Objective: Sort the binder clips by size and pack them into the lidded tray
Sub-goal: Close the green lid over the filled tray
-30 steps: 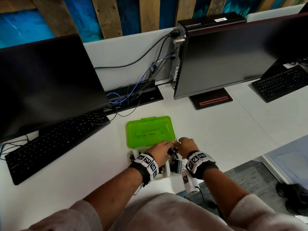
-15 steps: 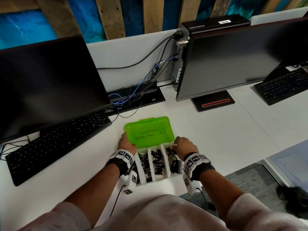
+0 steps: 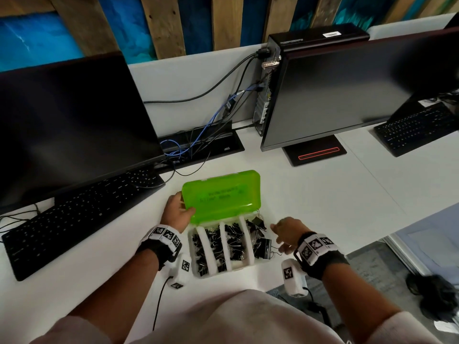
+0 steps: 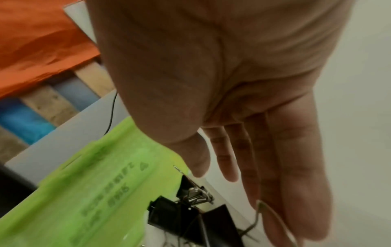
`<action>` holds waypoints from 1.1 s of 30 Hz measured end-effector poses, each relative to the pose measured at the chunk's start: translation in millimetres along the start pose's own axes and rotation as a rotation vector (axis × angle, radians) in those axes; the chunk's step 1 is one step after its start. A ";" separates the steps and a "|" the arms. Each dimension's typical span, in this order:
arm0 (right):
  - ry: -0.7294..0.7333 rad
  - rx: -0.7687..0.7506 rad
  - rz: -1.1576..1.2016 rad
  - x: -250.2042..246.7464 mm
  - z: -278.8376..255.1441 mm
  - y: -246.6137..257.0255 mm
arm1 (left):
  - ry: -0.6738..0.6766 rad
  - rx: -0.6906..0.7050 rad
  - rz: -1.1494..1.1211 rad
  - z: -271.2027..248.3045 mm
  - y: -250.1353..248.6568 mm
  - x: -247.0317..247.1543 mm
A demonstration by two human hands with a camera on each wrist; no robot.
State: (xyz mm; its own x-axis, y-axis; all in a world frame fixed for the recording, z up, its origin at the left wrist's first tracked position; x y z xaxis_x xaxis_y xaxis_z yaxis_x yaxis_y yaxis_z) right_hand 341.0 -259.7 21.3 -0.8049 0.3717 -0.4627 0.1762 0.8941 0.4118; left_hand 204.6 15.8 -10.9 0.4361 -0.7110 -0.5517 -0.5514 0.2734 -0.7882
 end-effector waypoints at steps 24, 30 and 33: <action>-0.285 -0.351 0.239 32.5 -24.1 -51.1 | 0.218 0.587 0.466 -108.3 13.8 25.4; -0.119 -0.248 0.300 29.2 -14.6 -60.7 | 0.208 0.634 0.573 -110.9 17.5 30.3; -0.175 -0.311 0.241 26.9 -16.7 -54.5 | 0.160 0.696 0.650 -112.9 21.3 33.3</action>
State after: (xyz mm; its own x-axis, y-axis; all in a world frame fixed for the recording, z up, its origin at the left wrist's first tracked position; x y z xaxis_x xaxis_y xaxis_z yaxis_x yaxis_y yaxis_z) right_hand 300.3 -302.6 -0.4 -0.6486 0.6214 -0.4396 0.1463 0.6685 0.7291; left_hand 127.1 -75.2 -15.2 0.0641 -0.3509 -0.9342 -0.0832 0.9310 -0.3554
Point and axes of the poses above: each hand's wrist, its own z-axis towards the middle knuckle, its own x-axis out of the palm, y = z × x, the point moved 1 cm from there along z, towards the middle knuckle, and after that the axes turned 6 degrees about z, right-handed, at the moved point
